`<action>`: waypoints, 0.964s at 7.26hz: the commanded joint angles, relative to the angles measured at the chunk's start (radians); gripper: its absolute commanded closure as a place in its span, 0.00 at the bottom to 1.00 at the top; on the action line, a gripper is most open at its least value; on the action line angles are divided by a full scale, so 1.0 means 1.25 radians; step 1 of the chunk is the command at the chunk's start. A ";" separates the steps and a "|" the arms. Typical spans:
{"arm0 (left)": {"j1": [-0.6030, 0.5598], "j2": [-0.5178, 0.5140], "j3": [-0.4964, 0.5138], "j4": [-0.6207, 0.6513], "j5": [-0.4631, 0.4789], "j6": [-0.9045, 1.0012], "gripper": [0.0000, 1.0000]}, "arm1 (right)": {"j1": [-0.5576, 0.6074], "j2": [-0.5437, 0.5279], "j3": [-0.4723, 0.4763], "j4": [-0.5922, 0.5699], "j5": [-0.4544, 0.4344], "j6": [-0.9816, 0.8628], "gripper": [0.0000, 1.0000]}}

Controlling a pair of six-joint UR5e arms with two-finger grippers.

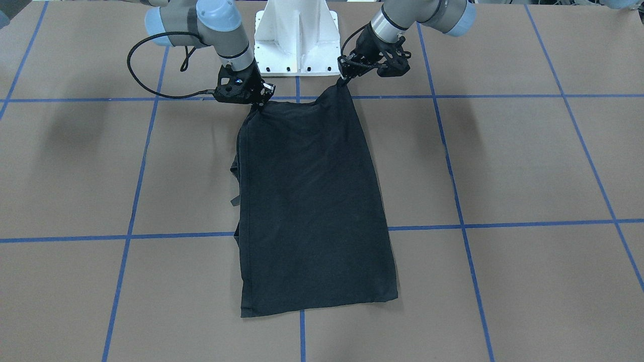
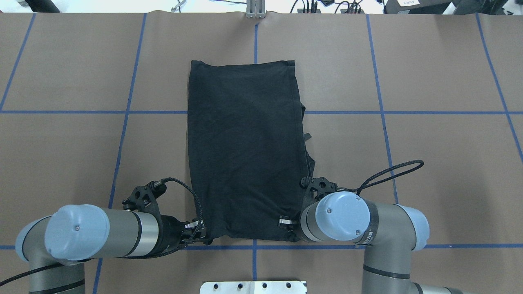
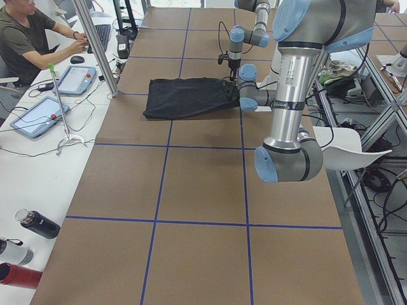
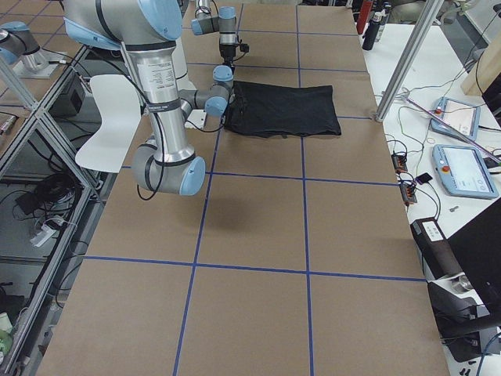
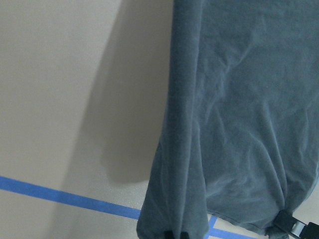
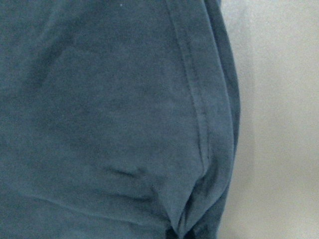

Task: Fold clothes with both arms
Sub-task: 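Move the right gripper to the shirt's other near corner and grasp it, then lift both near corners and carry them away from the robot over the shirt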

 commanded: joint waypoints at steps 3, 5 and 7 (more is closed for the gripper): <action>-0.002 0.009 -0.033 0.011 -0.001 0.000 1.00 | 0.016 -0.010 0.053 0.005 0.042 0.007 1.00; -0.001 0.009 -0.054 0.032 -0.002 0.000 1.00 | 0.018 -0.078 0.136 0.007 0.109 0.007 1.00; 0.017 0.006 -0.063 0.060 -0.002 0.001 1.00 | 0.019 -0.113 0.170 0.007 0.166 0.007 1.00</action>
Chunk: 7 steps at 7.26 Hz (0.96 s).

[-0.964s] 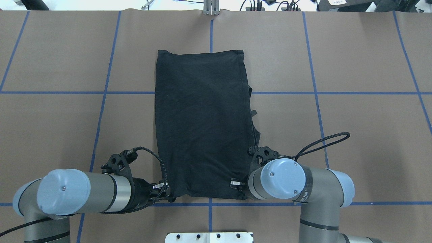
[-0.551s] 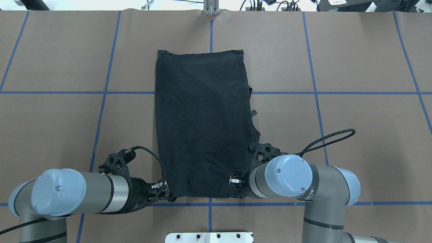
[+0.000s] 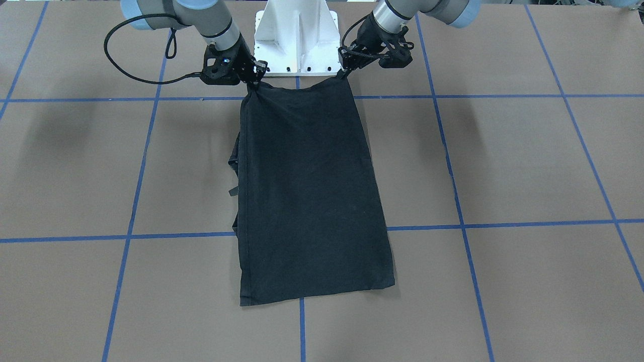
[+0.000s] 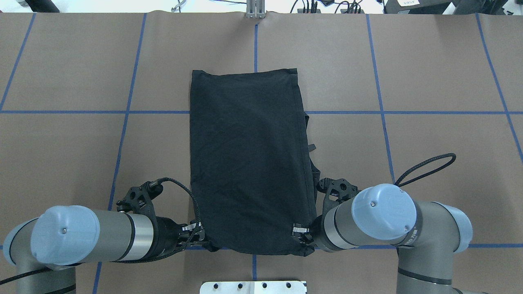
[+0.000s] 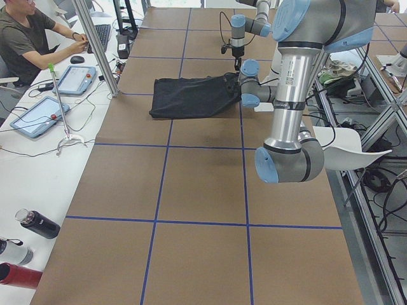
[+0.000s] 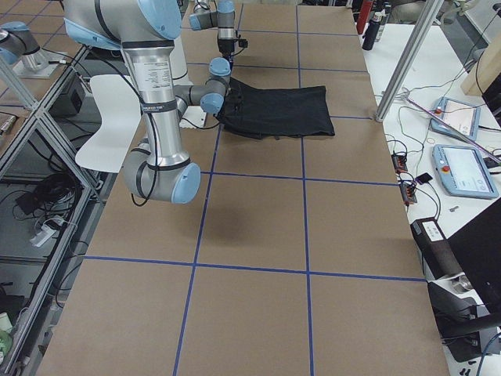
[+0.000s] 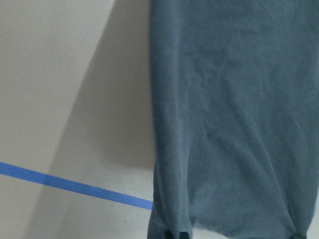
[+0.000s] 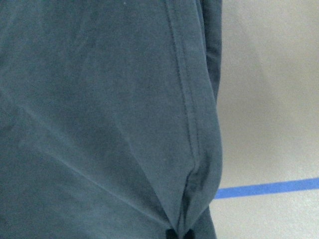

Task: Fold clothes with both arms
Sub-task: 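Lift both near corners and carry them away from the robot over the shirt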

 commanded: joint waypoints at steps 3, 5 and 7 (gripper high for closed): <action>0.095 0.000 -0.042 0.054 -0.014 0.003 1.00 | 0.000 -0.037 0.022 -0.001 0.147 0.000 1.00; 0.117 0.000 -0.083 0.093 -0.036 0.002 1.00 | 0.004 -0.040 0.022 -0.001 0.204 0.000 1.00; 0.127 -0.001 -0.092 0.106 -0.038 0.002 1.00 | 0.004 -0.036 0.027 -0.001 0.243 0.001 1.00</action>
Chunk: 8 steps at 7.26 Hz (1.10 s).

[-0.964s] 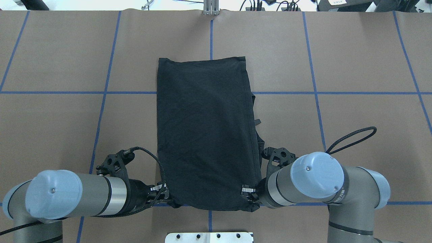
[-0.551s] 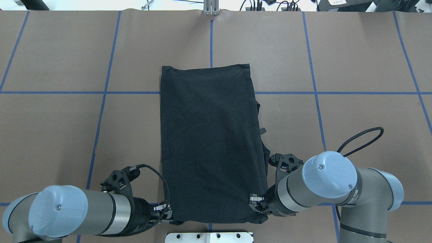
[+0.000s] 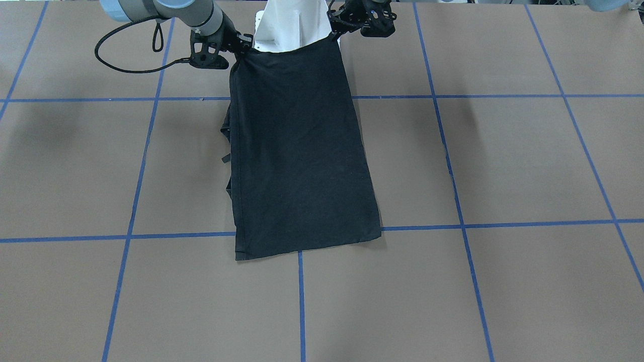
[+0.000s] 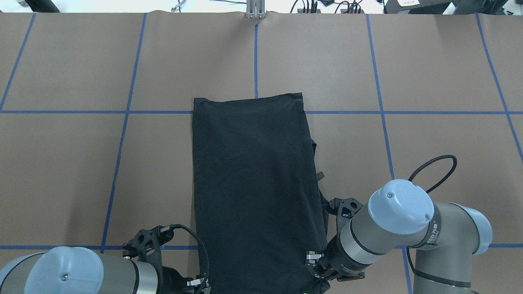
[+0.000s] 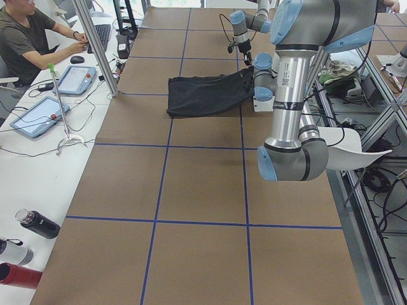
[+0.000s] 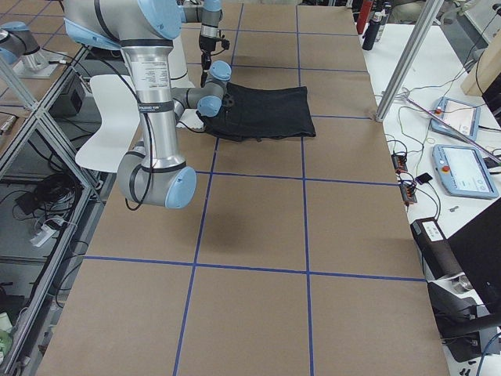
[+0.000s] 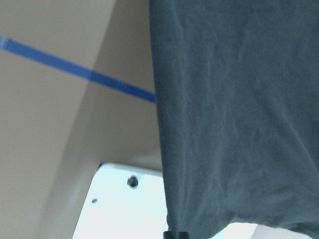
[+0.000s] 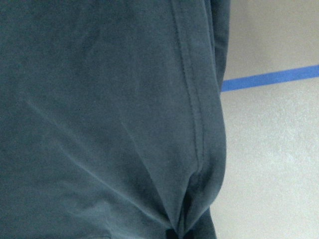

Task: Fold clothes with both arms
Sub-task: 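Lift both near corners and carry them away from the robot over the shirt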

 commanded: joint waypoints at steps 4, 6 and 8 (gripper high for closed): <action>-0.066 -0.005 -0.004 0.010 -0.032 0.012 1.00 | 0.138 0.010 -0.013 -0.002 0.041 -0.013 1.00; -0.204 -0.044 -0.009 0.011 -0.117 0.016 1.00 | 0.177 0.036 -0.014 0.000 0.031 -0.025 1.00; -0.282 -0.060 0.002 0.010 -0.128 0.079 1.00 | 0.235 0.105 -0.051 0.000 0.025 -0.025 1.00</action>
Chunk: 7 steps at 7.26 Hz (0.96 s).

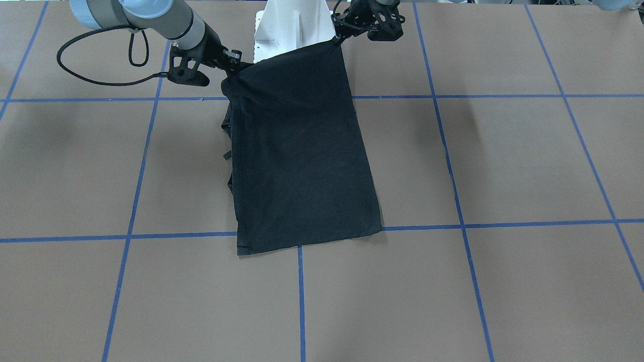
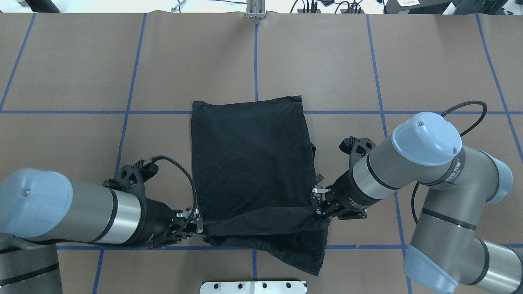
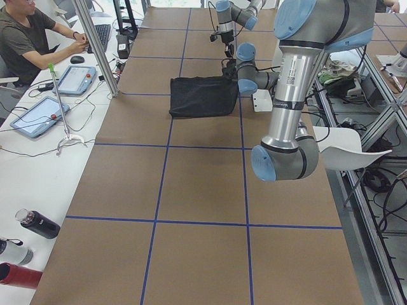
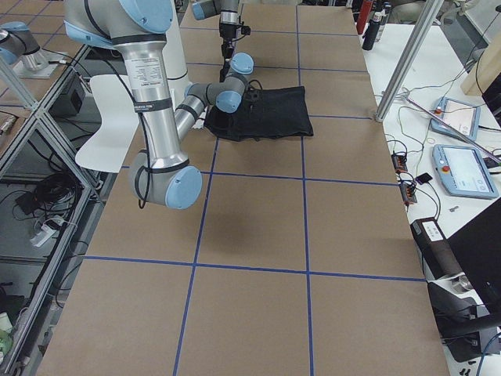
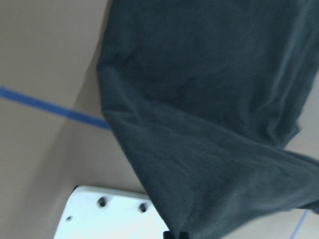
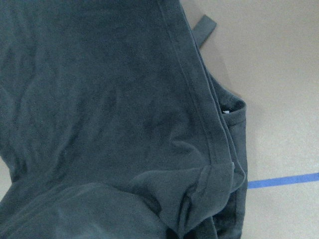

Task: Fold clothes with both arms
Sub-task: 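Lift both near corners and carry them away from the robot over the shirt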

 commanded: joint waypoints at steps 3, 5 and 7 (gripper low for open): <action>-0.149 -0.069 0.102 -0.012 -0.016 0.065 1.00 | 0.122 0.085 -0.072 0.003 -0.037 -0.060 1.00; -0.219 -0.106 0.189 -0.013 -0.017 0.128 1.00 | 0.131 0.121 -0.127 0.003 -0.099 -0.069 1.00; -0.254 -0.124 0.270 -0.034 -0.016 0.162 1.00 | 0.155 0.164 -0.209 0.032 -0.109 -0.074 1.00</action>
